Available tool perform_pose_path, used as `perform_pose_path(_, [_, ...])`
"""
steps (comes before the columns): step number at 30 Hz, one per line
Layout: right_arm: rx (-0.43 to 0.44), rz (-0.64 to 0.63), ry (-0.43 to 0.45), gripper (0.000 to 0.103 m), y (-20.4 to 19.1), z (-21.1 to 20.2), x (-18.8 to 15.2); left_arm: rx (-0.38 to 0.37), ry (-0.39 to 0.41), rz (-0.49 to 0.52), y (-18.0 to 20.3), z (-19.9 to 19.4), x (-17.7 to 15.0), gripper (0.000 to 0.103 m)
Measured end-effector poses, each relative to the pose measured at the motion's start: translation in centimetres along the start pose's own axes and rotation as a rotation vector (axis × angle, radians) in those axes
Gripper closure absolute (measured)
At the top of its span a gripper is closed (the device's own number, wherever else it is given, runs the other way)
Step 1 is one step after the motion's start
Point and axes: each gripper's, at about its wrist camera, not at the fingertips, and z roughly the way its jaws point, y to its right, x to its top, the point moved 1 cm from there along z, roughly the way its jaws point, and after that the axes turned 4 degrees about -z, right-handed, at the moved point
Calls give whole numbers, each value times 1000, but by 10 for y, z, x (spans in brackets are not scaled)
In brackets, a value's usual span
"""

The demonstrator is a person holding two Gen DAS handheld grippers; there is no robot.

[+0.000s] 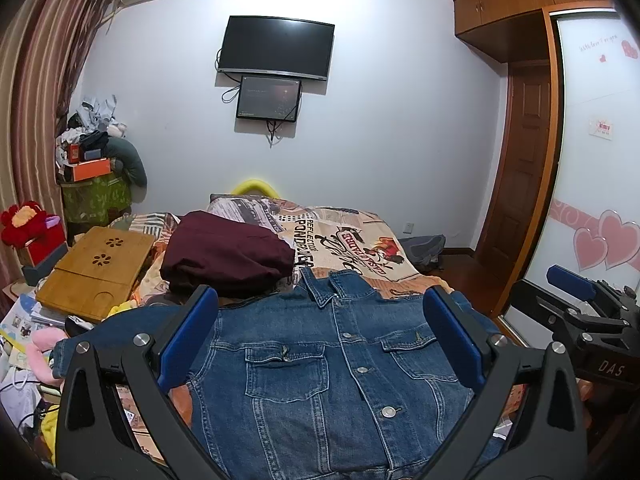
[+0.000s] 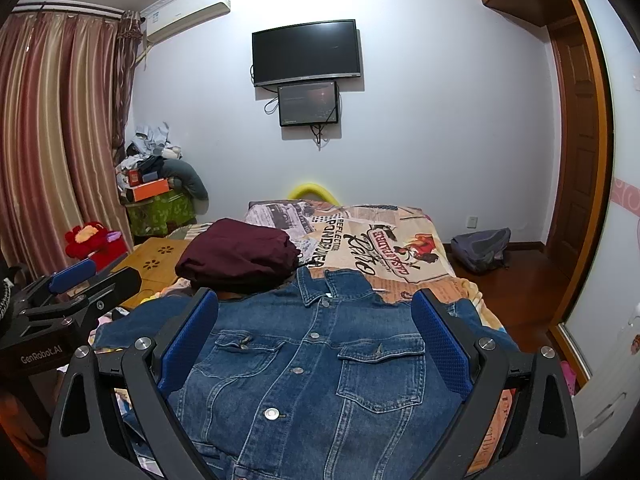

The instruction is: Fold large clothes

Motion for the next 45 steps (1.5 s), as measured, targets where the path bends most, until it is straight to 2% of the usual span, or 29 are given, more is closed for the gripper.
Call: perform_pose_path(45, [1, -3, -12, 7, -5, 3, 2, -19, -17, -3, -5, 8, -2, 0])
